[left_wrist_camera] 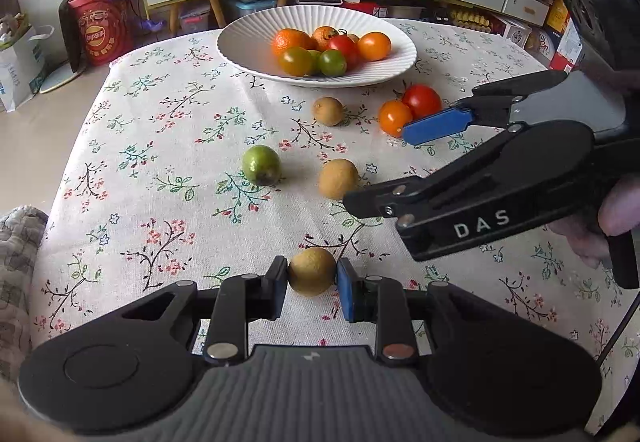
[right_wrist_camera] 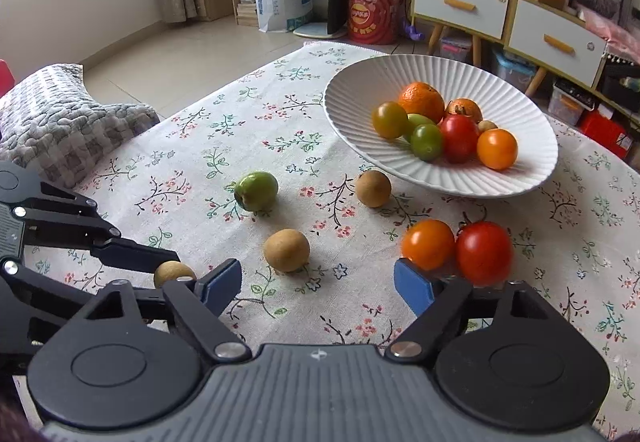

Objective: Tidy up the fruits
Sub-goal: 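Grasp a small tan fruit with the left tool while the right tool grasps a brown kiwi, then carry the tan fruit and kiwi into the white plate and open both tools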

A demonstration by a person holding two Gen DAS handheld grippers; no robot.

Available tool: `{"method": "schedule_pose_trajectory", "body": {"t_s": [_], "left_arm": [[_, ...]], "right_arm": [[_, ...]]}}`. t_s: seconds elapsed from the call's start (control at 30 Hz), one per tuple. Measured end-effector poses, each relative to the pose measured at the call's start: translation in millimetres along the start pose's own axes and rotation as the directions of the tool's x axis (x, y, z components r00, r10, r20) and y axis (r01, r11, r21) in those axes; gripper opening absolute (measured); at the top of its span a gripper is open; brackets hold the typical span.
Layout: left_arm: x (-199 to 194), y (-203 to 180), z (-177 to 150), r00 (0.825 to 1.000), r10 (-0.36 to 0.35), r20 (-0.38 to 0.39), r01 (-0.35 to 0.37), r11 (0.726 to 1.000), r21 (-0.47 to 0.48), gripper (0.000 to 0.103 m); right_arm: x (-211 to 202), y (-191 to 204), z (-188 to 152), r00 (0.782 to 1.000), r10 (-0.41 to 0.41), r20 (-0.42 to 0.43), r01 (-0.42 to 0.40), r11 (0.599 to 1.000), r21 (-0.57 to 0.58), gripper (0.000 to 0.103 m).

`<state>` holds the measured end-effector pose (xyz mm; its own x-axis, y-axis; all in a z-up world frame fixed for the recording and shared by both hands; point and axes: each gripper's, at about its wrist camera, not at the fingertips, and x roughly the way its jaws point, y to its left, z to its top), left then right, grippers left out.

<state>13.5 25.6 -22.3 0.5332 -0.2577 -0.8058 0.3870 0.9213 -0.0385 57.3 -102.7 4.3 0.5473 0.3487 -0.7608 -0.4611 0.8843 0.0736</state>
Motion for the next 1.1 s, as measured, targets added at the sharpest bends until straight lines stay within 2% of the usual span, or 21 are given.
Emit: {"method": "schedule_pose_trajectory", "body": {"t_s": [0.13, 0.27, 0.33, 0.53, 1.1], "left_arm": [[-1.2, 3.2, -0.4, 1.000, 0.003, -0.001, -0.003, 1.000, -0.007, 0.024], [-1.5, 4.8, -0.2, 1.000, 0.004, -0.001, -0.004, 1.000, -0.010, 0.024], [-2.2, 4.8, -0.9, 1.000, 0.005, -0.001, -0.005, 1.000, -0.010, 0.024], [-1.3, 6.3, -0.7, 1.000, 0.010, -0.005, -0.010, 1.000, -0.014, 0.024], [-1.3, 8.6, 5.5, 1.000, 0.022, 0.013, -0.022, 0.999, -0.029, 0.024]], "right_arm": [[5.6, 0.4, 5.9, 1.000, 0.000, -0.010, 0.000, 1.000, 0.008, 0.055], [7.0, 2.5, 9.4, 1.000, 0.009, -0.014, -0.009, 1.000, -0.004, 0.047], [6.8, 4.5, 10.7, 1.000, 0.021, -0.016, -0.021, 1.000, -0.013, 0.039], [6.2, 12.7, 9.7, 0.998, 0.050, -0.029, -0.051, 0.996, -0.067, 0.024], [-7.7, -3.1, 10.2, 0.999, 0.037, -0.003, -0.037, 0.999, -0.034, 0.023]]}}
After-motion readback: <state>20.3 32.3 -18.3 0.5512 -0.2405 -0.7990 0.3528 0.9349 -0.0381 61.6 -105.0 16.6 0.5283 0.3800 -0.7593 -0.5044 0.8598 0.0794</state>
